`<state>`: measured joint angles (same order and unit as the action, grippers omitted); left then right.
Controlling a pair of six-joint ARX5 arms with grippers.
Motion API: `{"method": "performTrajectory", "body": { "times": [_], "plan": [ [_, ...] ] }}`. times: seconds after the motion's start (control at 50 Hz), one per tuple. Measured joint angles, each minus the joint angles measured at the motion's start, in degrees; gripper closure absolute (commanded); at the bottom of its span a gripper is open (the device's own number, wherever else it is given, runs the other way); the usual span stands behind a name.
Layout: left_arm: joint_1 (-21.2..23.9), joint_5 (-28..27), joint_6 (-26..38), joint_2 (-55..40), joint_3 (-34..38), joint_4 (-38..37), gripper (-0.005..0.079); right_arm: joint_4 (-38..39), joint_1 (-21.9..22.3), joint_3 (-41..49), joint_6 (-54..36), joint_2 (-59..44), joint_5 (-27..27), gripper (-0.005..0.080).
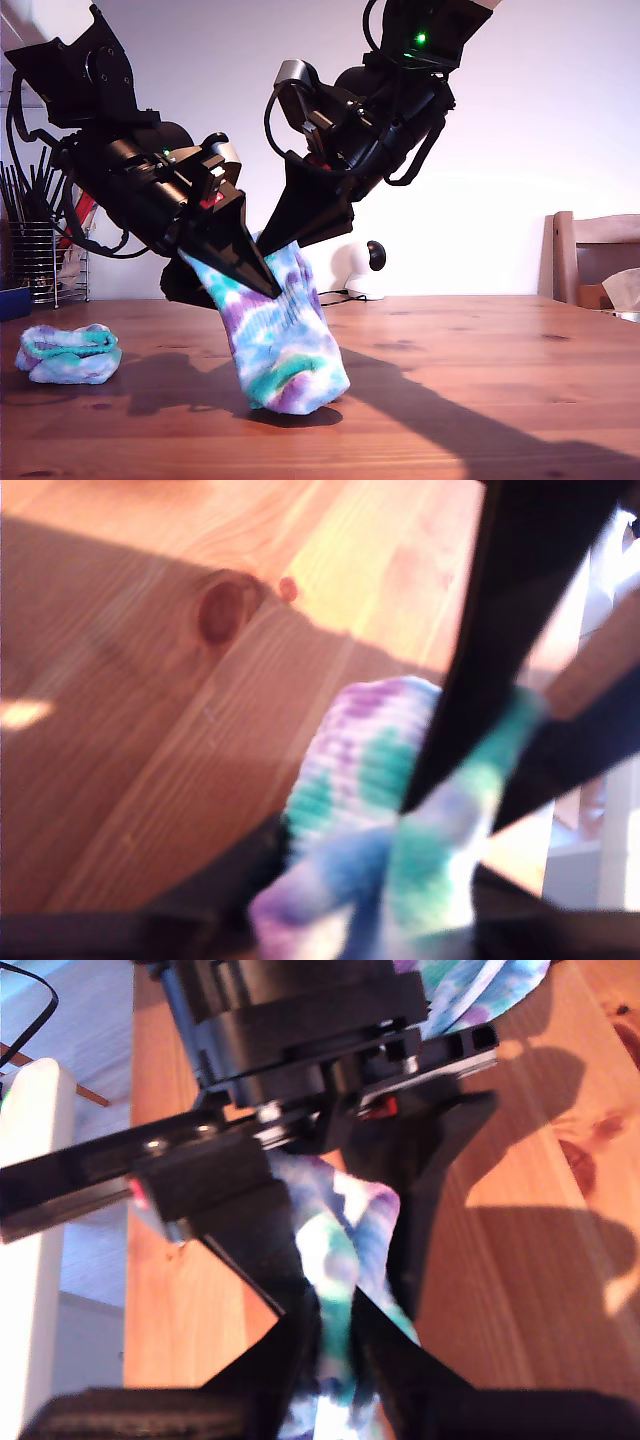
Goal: Fold the socks in front of you. After folding them, place them to the left side.
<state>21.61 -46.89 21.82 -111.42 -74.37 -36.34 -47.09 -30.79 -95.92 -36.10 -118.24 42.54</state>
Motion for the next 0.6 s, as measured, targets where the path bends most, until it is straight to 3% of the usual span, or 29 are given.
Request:
{"method": "performTrajectory", "body": {
  "times": [0.1, 0.32, 0.6],
  "plan": [
    [0.0, -0.1, 1.5, 0.0, 0.0, 0.0, 0.0764, 0.3, 0.0, 0.0, 0.1, 0.0, 0.0, 0.0714],
    [0.0, 1.2, 1.7, 0.0, 0.0, -1.0, 0.0764, 0.3, 0.0, -0.1, 0.2, 0.0, 0.1, 0.0510],
    [0.0, 6.1, 1.7, 0.0, 0.0, -1.1, 0.0764, -2.8, 1.0, -6.6, 0.2, 0.0, 0.2, 0.0469]
  ]
}}
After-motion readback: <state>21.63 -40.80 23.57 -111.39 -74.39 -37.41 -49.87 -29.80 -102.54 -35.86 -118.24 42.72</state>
